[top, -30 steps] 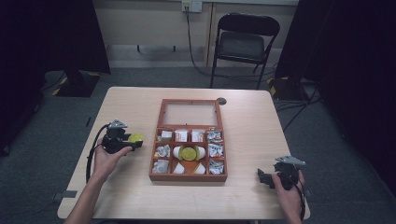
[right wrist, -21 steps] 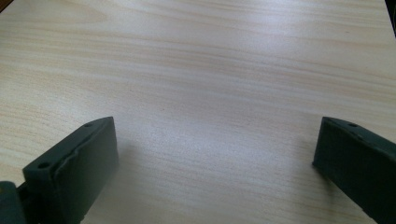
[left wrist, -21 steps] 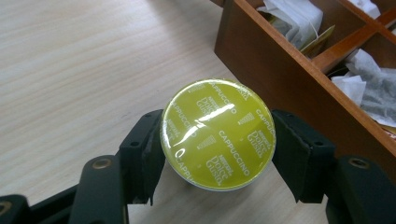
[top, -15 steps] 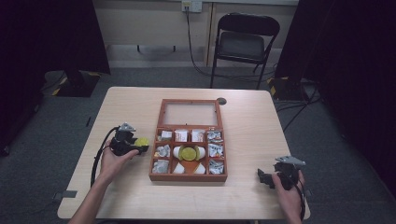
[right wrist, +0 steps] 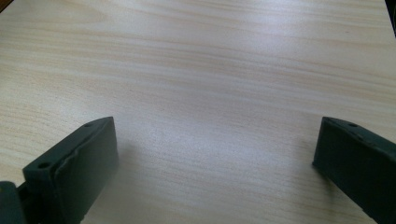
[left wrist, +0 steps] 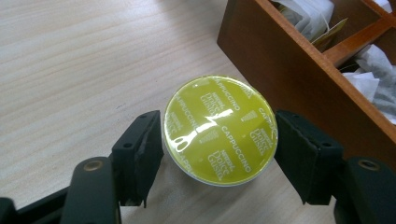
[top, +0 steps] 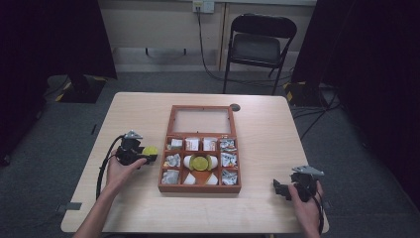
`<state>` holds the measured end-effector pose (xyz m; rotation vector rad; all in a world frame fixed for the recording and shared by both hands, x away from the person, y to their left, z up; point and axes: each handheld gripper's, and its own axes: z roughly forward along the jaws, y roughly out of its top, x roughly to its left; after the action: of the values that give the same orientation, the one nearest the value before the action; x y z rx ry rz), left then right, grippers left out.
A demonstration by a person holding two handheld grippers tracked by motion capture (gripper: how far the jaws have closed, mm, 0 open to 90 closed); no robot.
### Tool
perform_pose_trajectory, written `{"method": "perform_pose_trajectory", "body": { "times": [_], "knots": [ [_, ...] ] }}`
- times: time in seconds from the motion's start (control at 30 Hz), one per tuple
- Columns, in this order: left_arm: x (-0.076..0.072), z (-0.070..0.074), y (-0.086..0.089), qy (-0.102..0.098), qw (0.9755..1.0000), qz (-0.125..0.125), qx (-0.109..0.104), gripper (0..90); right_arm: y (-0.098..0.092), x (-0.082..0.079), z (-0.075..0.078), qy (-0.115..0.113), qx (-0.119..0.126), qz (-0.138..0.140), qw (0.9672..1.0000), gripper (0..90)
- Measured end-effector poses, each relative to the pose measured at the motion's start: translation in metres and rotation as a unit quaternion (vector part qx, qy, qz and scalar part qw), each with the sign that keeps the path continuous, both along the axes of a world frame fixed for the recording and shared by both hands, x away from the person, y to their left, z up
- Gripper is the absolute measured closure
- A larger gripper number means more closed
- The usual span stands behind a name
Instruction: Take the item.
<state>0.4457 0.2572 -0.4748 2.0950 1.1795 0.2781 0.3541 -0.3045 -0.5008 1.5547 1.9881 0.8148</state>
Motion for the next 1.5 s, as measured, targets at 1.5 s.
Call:
{"method": "perform_pose_trajectory", "body": {
  "times": [1.5],
  "knots": [
    [-0.059,0.026,0.072,-0.033,0.9963,0.079,0.002,17.2,0.0,0.001,0.0,-0.001,-0.001,0.002,1.0,0.0]
  ]
}}
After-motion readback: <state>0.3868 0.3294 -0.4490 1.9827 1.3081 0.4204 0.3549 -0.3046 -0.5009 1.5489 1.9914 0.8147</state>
